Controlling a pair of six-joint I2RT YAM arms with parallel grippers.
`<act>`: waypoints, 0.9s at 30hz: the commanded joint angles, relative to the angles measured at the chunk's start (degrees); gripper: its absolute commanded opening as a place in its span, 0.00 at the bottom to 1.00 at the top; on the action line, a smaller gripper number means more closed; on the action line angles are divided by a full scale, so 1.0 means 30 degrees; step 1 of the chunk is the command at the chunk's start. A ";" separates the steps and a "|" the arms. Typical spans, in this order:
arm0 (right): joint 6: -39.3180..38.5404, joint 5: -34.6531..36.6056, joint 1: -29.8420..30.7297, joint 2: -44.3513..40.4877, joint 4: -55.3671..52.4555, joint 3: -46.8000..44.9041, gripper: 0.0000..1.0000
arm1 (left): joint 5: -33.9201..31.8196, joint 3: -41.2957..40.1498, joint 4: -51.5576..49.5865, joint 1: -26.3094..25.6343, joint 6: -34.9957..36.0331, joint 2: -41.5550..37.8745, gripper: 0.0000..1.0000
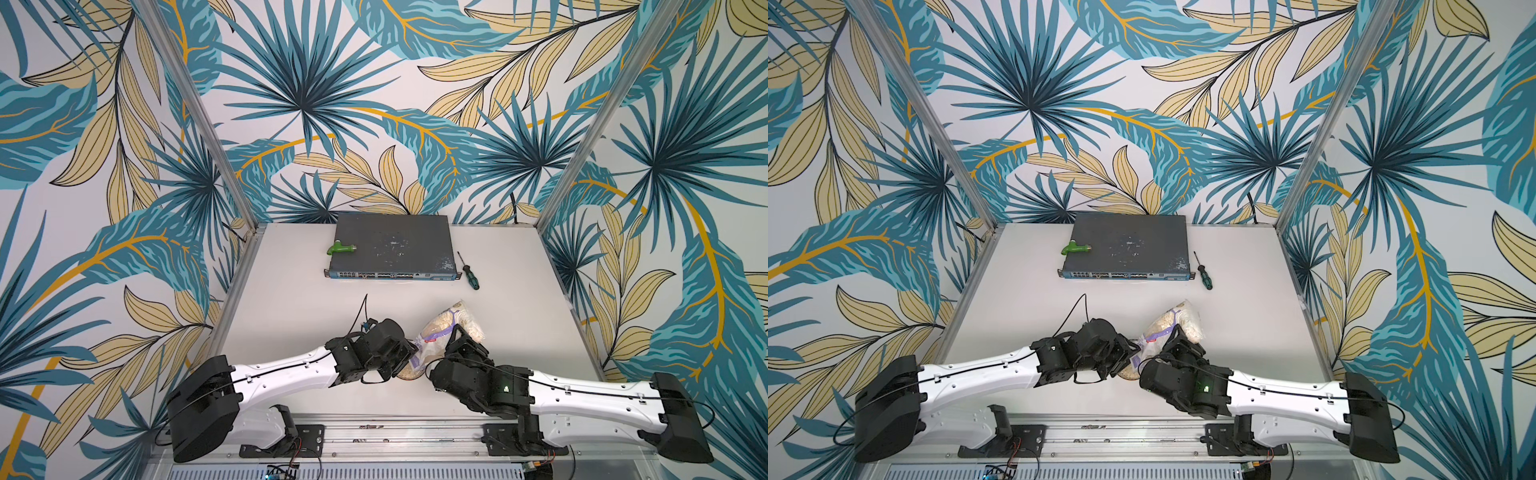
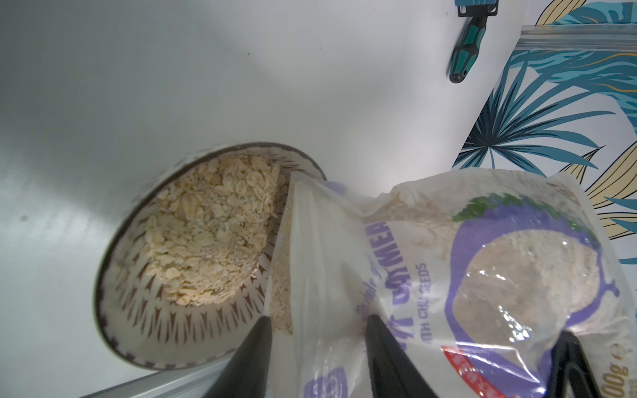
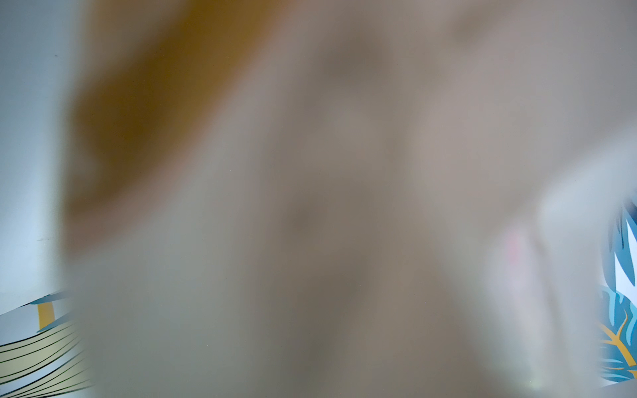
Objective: Pour the oats into the breakfast bowl
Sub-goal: Pour the oats into the bowl.
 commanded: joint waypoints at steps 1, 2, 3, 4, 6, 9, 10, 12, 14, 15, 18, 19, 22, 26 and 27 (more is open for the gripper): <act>0.0448 0.2186 0.0155 -0.0462 0.1577 0.0585 0.00 | 0.0002 0.0496 0.0015 0.0017 0.0304 -0.0183 0.48; 0.0456 0.2262 0.0155 -0.0687 0.1580 0.0851 0.00 | 0.0031 0.0483 0.0015 0.0017 0.0315 -0.0207 0.48; 0.0433 0.2234 0.0155 -0.0889 0.1569 0.1070 0.00 | 0.0042 0.0460 -0.0014 0.0017 0.0336 -0.0278 0.48; 0.0428 0.2089 0.0155 -0.0876 0.1473 0.1062 0.00 | 0.0011 0.0427 -0.0022 0.0017 0.0326 -0.0361 0.48; 0.0849 0.1869 0.0140 -0.0576 0.0532 0.0965 0.00 | -0.0118 0.0438 -0.0004 0.0017 0.0309 -0.0542 0.48; 0.0522 0.2074 0.0155 -0.0679 0.1006 0.1209 0.00 | -0.0250 0.0459 -0.0207 0.0017 0.0355 -0.0946 0.48; 0.0531 0.2087 0.0155 -0.0740 0.0989 0.1394 0.00 | -0.0300 0.0453 -0.0320 0.0017 0.0358 -0.1122 0.48; 0.0693 0.1874 0.0180 -0.0874 0.0460 0.1563 0.00 | -0.0482 0.0401 -0.0576 0.0017 0.0376 -0.1560 0.48; 0.0746 0.1788 0.0198 -0.0924 0.0298 0.1544 0.00 | -0.0787 0.0394 -0.0939 0.0017 0.0436 -0.1992 0.49; 0.0702 0.1835 0.0212 -0.0958 0.0300 0.1604 0.00 | -0.0917 0.0394 -0.1177 0.0017 0.0441 -0.2176 0.49; 0.0686 0.1877 0.0198 -0.1153 0.0346 0.1915 0.00 | -0.1153 0.0218 -0.1477 0.0017 0.0283 -0.2613 0.49; 0.0680 0.1788 0.0190 -0.1217 0.0361 0.1933 0.00 | -0.1157 0.0130 -0.1457 0.0017 0.0210 -0.2704 0.49; 0.0674 0.1349 0.0184 -0.0916 0.0484 0.1187 0.00 | -0.1219 0.0013 -0.1388 0.0018 0.0138 -0.2849 0.52; 0.0815 0.1283 0.0176 -0.0925 0.0617 0.0253 0.00 | -0.1285 0.0042 -0.1416 0.0017 0.0080 -0.2809 0.53; 0.1011 0.1362 0.0183 -0.1079 0.0307 0.0348 0.00 | -0.1265 0.0042 -0.1442 0.0017 0.0078 -0.2820 0.53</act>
